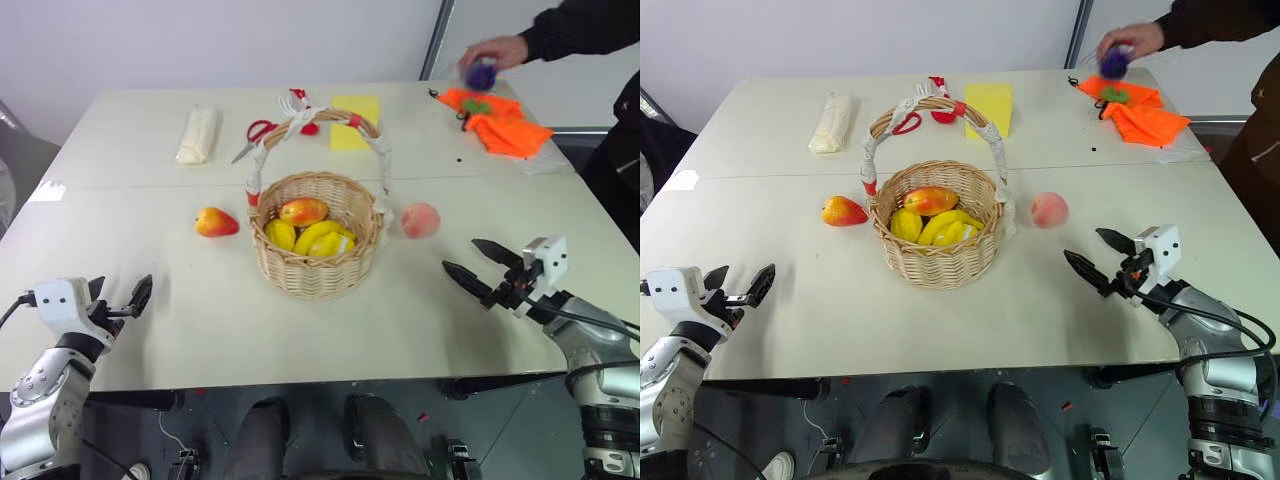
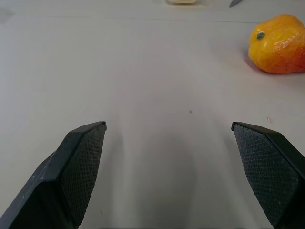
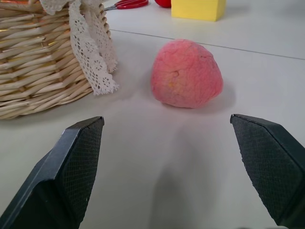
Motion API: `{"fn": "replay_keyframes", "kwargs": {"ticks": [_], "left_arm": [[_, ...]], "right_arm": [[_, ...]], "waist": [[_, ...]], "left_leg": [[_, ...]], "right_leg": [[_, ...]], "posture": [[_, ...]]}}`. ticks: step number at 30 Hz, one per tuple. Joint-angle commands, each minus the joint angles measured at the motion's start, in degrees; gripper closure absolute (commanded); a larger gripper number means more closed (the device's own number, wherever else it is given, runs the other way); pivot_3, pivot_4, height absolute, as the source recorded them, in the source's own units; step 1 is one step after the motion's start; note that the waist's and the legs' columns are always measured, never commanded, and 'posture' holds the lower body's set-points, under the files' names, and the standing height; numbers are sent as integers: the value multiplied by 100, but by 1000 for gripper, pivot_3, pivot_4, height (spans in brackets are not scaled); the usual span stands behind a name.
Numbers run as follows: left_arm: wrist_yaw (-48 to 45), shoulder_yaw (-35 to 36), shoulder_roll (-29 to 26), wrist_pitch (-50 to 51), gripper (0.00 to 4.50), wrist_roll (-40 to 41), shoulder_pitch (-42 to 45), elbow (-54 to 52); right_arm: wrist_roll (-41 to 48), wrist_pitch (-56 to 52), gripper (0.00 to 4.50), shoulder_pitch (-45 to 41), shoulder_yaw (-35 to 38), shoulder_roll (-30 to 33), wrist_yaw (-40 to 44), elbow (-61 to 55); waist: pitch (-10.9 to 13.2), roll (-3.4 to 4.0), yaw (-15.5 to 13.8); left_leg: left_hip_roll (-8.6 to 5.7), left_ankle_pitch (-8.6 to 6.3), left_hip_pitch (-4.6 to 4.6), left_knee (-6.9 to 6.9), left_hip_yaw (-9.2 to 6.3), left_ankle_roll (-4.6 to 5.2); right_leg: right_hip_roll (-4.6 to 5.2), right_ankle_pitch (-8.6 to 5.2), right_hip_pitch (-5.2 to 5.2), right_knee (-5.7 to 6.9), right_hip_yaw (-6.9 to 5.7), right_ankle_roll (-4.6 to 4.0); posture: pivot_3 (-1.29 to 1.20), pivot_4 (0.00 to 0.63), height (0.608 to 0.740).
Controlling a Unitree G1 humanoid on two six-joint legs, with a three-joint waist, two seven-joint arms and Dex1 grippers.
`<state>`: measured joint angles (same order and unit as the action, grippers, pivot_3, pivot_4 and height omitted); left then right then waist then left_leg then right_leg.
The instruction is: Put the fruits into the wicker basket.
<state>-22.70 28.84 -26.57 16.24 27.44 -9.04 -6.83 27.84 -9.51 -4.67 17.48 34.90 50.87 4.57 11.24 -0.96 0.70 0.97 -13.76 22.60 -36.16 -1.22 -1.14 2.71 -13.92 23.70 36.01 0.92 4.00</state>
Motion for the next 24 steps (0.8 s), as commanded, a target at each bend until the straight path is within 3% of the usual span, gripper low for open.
{"fn": "replay_keyframes", "kwargs": {"ticks": [1,24], "left_arm": [[-46,158,-81,-43,0,68,27,-181],[274,-255,-32,586,0,168,635,-688]], "right_arm": [[-13,201,59,-32,209,100,5,9],[-87,196,59,-119,59,18,-165,-284]], "waist": [[0,0,0],[0,-1,-3]], "left_leg": [[0,0,0,0,0,0],[-2,0,-1,-1,3,0]], "right_leg": [[0,0,0,0,0,0],[-2,1,-3,2,3,0]], "posture": [[0,150,740],[0,150,740]]}}
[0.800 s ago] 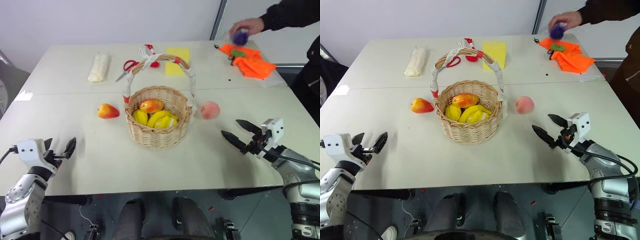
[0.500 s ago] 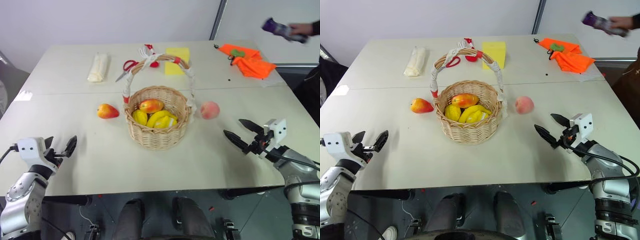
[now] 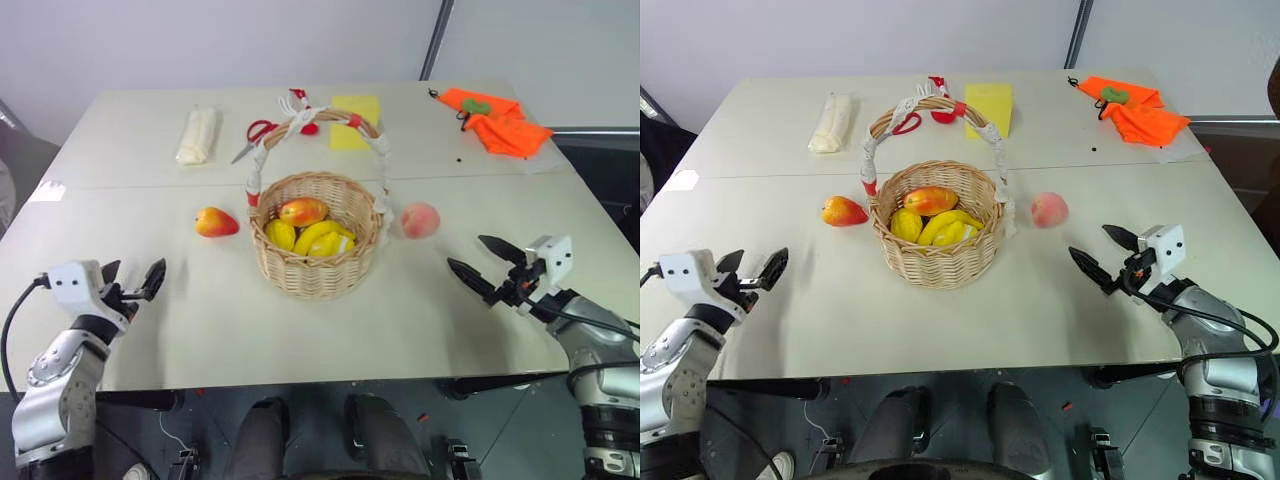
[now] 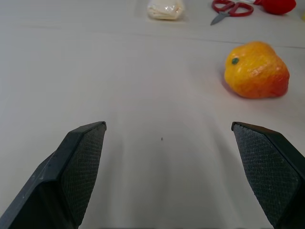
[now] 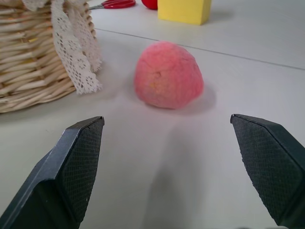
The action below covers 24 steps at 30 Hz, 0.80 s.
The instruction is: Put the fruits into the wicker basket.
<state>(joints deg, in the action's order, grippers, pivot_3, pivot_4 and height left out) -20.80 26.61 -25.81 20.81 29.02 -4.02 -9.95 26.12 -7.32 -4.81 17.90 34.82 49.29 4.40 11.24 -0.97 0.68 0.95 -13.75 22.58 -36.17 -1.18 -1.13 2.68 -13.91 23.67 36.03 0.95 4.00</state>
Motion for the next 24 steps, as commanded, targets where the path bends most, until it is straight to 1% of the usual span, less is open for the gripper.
{"fn": "replay_keyframes", "kwargs": {"ticks": [1,8,15,19,24], "left_arm": [[127,-107,-163,262,0,3,271,-432],[210,-541,-518,984,0,-104,1222,-370],[-277,-1302,-1006,1295,0,-537,2196,485],[-482,-1713,-1049,1406,0,-790,2767,1151],[-468,-2033,-941,1489,0,-1097,3277,1704]], "right_arm": [[121,-76,59,-143,17,59,13,-348],[535,-708,59,-137,136,401,170,-1260],[1295,-1694,59,-62,277,950,342,-2340],[1638,-2100,59,-213,201,1212,390,-2854],[1779,-2319,59,-425,86,1250,295,-3205]], "waist": [[0,0,0],[0,0,1],[2,-3,5],[3,-6,1],[6,-16,-4]], "left_leg": [[0,0,0,0,0,0],[-3,0,-3,0,-1,0],[-3,0,-6,1,-1,0],[-3,0,-6,1,-1,1],[-3,0,-4,0,-3,1]], "right_leg": [[0,0,0,0,0,0],[-5,1,-2,3,0,3],[-11,0,-2,5,1,5],[-11,0,-2,6,1,6],[-11,1,-2,5,1,7]], "posture": [[0,150,740],[0,150,740],[0,150,740],[0,150,740],[0,150,740]]}}
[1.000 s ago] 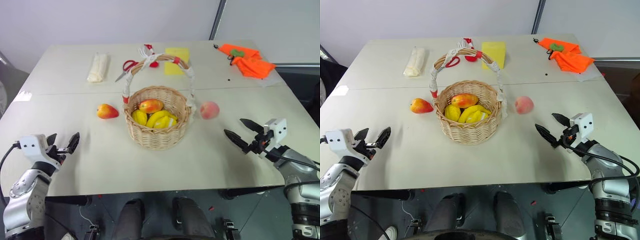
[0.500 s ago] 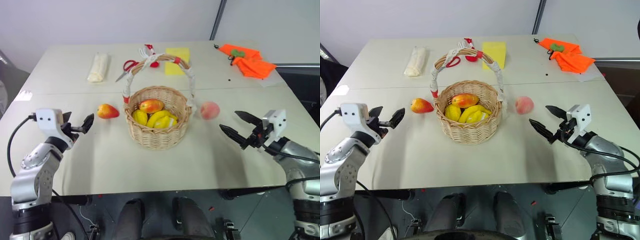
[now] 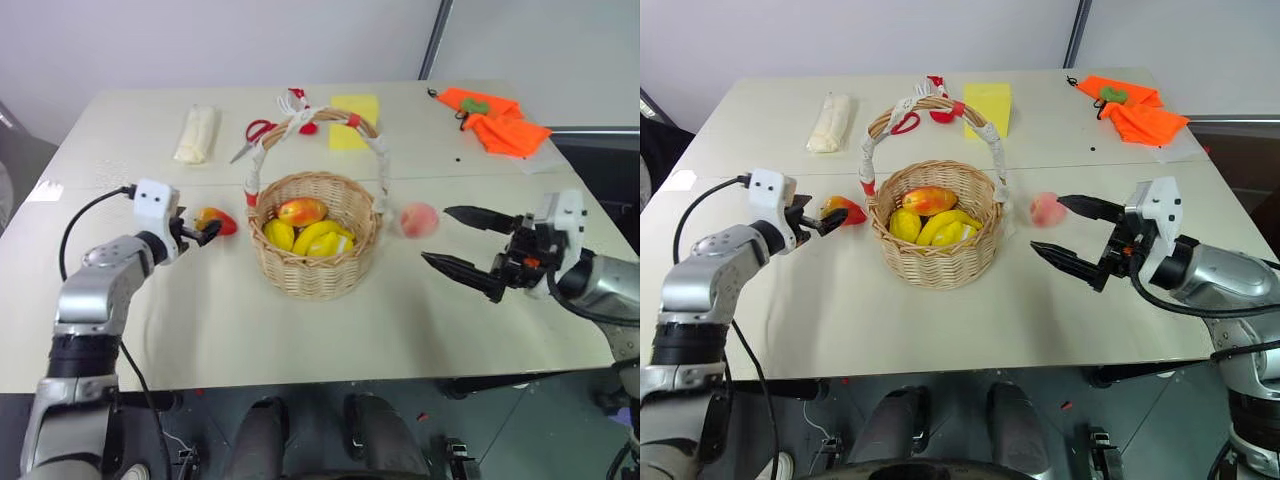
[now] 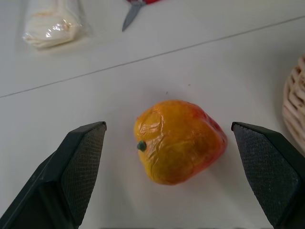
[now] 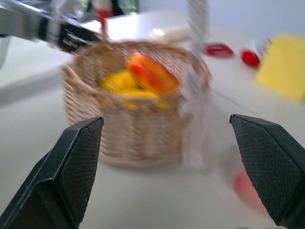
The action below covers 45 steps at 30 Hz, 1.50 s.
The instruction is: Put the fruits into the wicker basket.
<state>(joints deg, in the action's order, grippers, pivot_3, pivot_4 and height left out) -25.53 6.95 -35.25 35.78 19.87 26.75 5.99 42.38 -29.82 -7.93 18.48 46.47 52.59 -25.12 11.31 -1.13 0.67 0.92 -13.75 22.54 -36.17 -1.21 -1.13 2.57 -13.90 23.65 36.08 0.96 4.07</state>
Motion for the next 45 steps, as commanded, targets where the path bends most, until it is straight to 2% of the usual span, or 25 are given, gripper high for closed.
{"fn": "replay_keyframes", "kwargs": {"ticks": [1,7,10,13,14,17,19,22,26,29,32,36,39,40,42,45], "left_arm": [[22,-136,90,34,0,-218,352,237],[30,-325,301,336,0,-398,603,558],[84,-264,348,335,810,-450,591,619],[106,-216,343,325,1957,-478,567,579],[120,-183,299,318,2029,-501,525,537],[106,-7,144,315,2029,-489,316,323],[-354,392,-132,20,2029,-199,-230,-372],[-1136,1124,-388,1,2029,647,-944,-1542],[-1690,1728,-541,841,2029,2343,-1243,-2938],[-1495,1101,-377,1133,2029,2822,-647,-3635],[-1019,223,4,1118,2029,2370,70,-3663],[-665,-742,474,957,2029,1665,646,-3186],[-720,-1077,633,866,2029,1425,745,-2934],[-724,-1077,691,862,1003,1442,746,-2906],[-822,-1073,693,804,116,1429,718,-2915],[-1170,-933,537,694,51,1534,514,-3015]], "right_arm": [[199,-119,59,-173,-21,81,-63,-376],[363,-311,59,-369,-149,81,-151,-743],[371,-313,0,-402,-196,46,-147,-782],[324,-279,0,-394,-223,41,-111,-752],[290,-247,0,-388,-233,49,-79,-734],[205,-167,0,-382,-221,62,-19,-688],[158,-112,0,-375,-143,77,-3,-635],[198,-103,0,-374,-9,65,-15,-511],[84,38,0,-339,28,55,146,-121],[-110,226,0,-367,-76,-19,265,427],[-388,400,0,-368,-240,-76,244,729],[-717,636,0,-418,-354,-313,-88,879],[-921,642,0,-486,-400,-491,-429,954],[-1044,654,0,-507,-443,-530,-544,1004],[-1367,634,0,-624,-604,-614,-860,1182],[-1947,749,0,-893,-879,-826,-1398,1563]], "waist": [[0,-1,-3],[0,-1,10],[0,-1,3],[-1,-3,-4],[-1,-3,-1],[-1,-3,24],[-1,-4,66],[1,-6,60],[1,-7,-105],[1,-7,-171],[0,-5,-143],[0,-6,-57],[0,-6,12],[1,-6,22],[1,-6,33],[0,-4,25]], "left_leg": [[0,0,1,0,0,0],[-2,0,4,0,-1,0],[-1,0,3,1,-2,0],[-1,0,0,1,-4,0],[-1,0,1,0,-4,0],[0,0,-1,0,-3,0],[2,0,-3,4,-1,0],[19,-1,0,16,3,2],[38,-1,20,2,3,0],[34,-1,19,-19,19,0],[27,-1,27,-63,25,-1],[4,-9,28,-74,52,14],[6,-15,31,-72,49,25],[10,-16,32,-70,49,27],[16,-16,36,-68,48,28],[19,-16,41,-68,48,28]], "right_leg": [[1,0,0,0,0,2],[2,8,1,0,0,21],[2,8,2,0,0,21],[3,8,-1,1,-1,20],[3,8,-1,1,-1,20],[3,8,-1,2,0,19],[2,8,3,3,1,20],[2,9,17,7,8,21],[6,-4,20,7,-6,-3],[19,-3,1,-3,-8,-5],[23,-4,-27,-12,-9,-4],[21,4,-24,-11,20,14],[10,0,-11,5,24,35],[5,2,-4,8,26,38],[-3,7,5,13,27,47],[-6,4,12,17,27,38]], "posture": [[0,150,740],[0,150,740],[0,150,740],[0,150,740],[0,150,740],[0,150,740],[0,150,740],[0,150,740],[0,150,740],[0,150,740],[0,150,740],[0,150,740],[0,150,740],[0,150,740],[0,150,740],[0,150,740]]}}
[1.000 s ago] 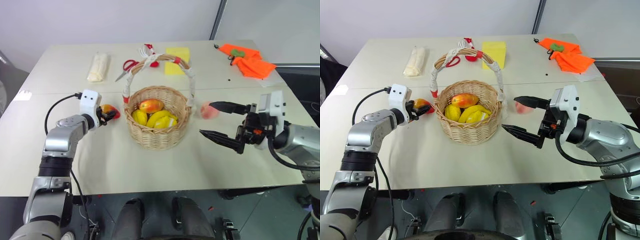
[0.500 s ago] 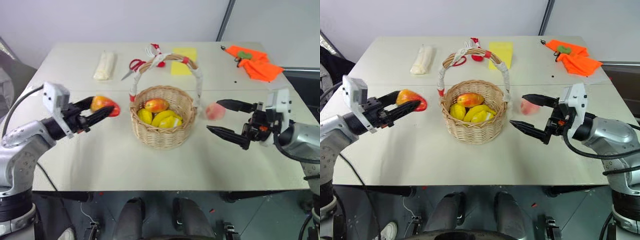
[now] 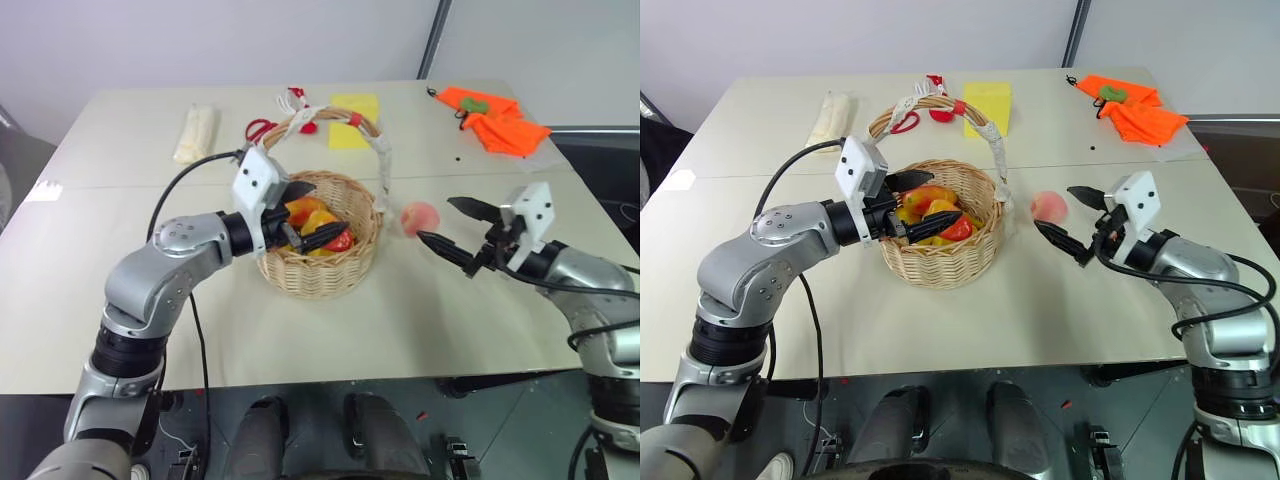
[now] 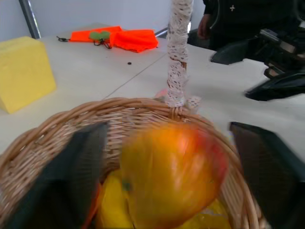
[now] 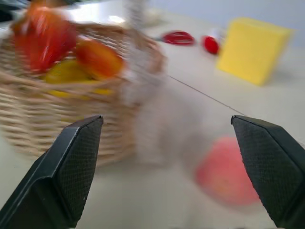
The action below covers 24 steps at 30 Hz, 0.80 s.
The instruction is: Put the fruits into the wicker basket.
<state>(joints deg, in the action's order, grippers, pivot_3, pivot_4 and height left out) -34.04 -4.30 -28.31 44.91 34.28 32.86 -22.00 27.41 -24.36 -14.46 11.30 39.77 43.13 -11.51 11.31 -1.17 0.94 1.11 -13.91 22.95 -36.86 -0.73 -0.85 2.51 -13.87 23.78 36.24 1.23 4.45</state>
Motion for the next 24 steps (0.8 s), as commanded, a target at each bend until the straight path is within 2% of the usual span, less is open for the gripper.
{"fn": "replay_keyframes", "kwargs": {"ticks": [1,6,9,17,19,22,23,24], "left_arm": [[-451,244,-220,-250,51,157,-180,-259],[-1106,771,-745,-142,51,768,-925,-631],[-1232,950,-974,-206,51,860,-1278,-760],[-947,1141,-991,-247,51,952,-1796,-1124],[-895,1140,-979,-257,0,961,-1847,-1171],[-847,1175,-968,-271,0,993,-1892,-1199],[-840,1205,-974,-290,0,986,-1907,-1180],[-837,1248,-993,-307,0,978,-1923,-1148]], "right_arm": [[-598,242,0,-314,-219,-226,-596,314],[-966,127,0,-771,-405,-597,-1083,948],[-1137,151,0,-1031,-508,-772,-1227,1392],[-1458,144,0,-1395,-595,-973,-1414,2505],[-1425,169,539,-1419,-554,-991,-1371,2553],[-1395,298,1750,-1441,-462,-984,-1357,2466],[-1384,302,2005,-1387,-445,-939,-1317,2335],[-1389,303,2051,-1291,-443,-853,-1247,2149]], "waist": [[0,1,12],[0,3,2],[0,3,-28],[-1,3,-17],[-1,3,-14],[-1,3,-9],[-1,3,-8],[-1,3,-9]], "left_leg": [[0,0,2,-1,0,0],[-2,0,27,-8,11,0],[-3,1,45,-15,13,0],[-9,1,46,-20,15,0],[-9,1,45,-20,15,0],[-8,1,44,-20,15,0],[-8,1,43,-20,15,0],[-8,1,43,-20,15,0]], "right_leg": [[1,-2,1,0,0,-5],[6,-1,27,1,9,-6],[10,2,48,7,11,0],[16,2,45,6,13,-3],[15,2,45,7,13,-2],[13,3,45,10,14,-2],[13,3,45,11,13,-2],[13,3,45,12,14,-2]], "posture": [[0,150,740],[0,150,740],[0,150,740],[0,150,740],[0,150,740],[0,150,740],[0,150,740],[0,150,740]]}}
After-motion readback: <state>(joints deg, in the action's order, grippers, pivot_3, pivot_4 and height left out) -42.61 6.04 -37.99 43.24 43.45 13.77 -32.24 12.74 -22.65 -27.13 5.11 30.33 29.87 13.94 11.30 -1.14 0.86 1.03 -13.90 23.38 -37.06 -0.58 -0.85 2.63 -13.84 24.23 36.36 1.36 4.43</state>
